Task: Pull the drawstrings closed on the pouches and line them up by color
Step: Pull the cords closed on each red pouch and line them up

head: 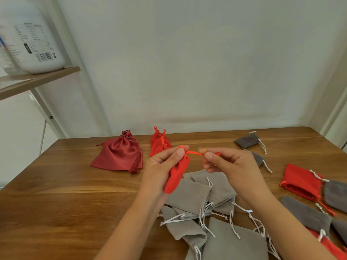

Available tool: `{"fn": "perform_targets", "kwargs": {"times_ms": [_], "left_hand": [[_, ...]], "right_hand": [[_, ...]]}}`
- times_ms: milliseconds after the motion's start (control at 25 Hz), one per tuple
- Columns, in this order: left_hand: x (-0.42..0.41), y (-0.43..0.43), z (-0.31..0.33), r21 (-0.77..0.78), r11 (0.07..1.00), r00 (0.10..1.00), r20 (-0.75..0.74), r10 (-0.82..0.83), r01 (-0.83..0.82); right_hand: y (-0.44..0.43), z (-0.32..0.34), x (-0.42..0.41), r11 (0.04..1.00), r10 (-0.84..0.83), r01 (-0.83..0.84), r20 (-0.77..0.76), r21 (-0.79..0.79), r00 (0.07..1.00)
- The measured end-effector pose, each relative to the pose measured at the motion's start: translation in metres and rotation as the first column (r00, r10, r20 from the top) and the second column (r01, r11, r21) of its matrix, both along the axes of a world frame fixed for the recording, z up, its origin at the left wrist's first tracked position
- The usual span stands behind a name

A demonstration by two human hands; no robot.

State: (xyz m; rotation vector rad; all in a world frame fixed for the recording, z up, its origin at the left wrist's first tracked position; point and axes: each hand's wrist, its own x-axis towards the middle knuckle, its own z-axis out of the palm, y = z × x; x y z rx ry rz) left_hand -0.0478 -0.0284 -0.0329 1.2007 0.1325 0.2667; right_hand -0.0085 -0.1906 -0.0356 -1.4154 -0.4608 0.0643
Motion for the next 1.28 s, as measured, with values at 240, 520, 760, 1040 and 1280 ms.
{"fn": "perform_targets", "kwargs": {"times_ms": [240,520,760,1040,1280], "left_hand": [[0.0019,-0.0006,-0.0011,-0.257,0.955,0.988,0.008,-0.153,0.15],[-0.0024,0.0031,0.0003,0.047,0.982,0.98,-0.094,-0.177,0.182],[-0.0028,0.0008,-0.0023,0.067,0.963,0.952,-0.18,-0.247,0.263],[-0.0005,-0.0011,-0.0029,-0.017,0.978,0.966,-0.152,-0.209,0.209],[0.0032,-0.0015,-0.0029,-0.099,0.987,0.979,-0.148,-0.14,0.126]], "right_hand": [[-0.0052,-0.0035,0.0043,0.988,-0.042,0.057,0.105,-0.144,0.994],[-0.0013,-0.0042,-0.0015,0.953,-0.03,0.117,0.296,-0.279,0.955],[-0.0009,-0.0044,-0.0037,0.984,0.018,0.023,0.224,-0.178,0.974],[-0.001,-0.0048,0.0005,0.991,0.126,-0.121,0.073,-0.061,0.989],[-0.0005,-0.0086,0.0047,0.989,0.098,-0.104,-0.061,-0.109,0.993]]}}
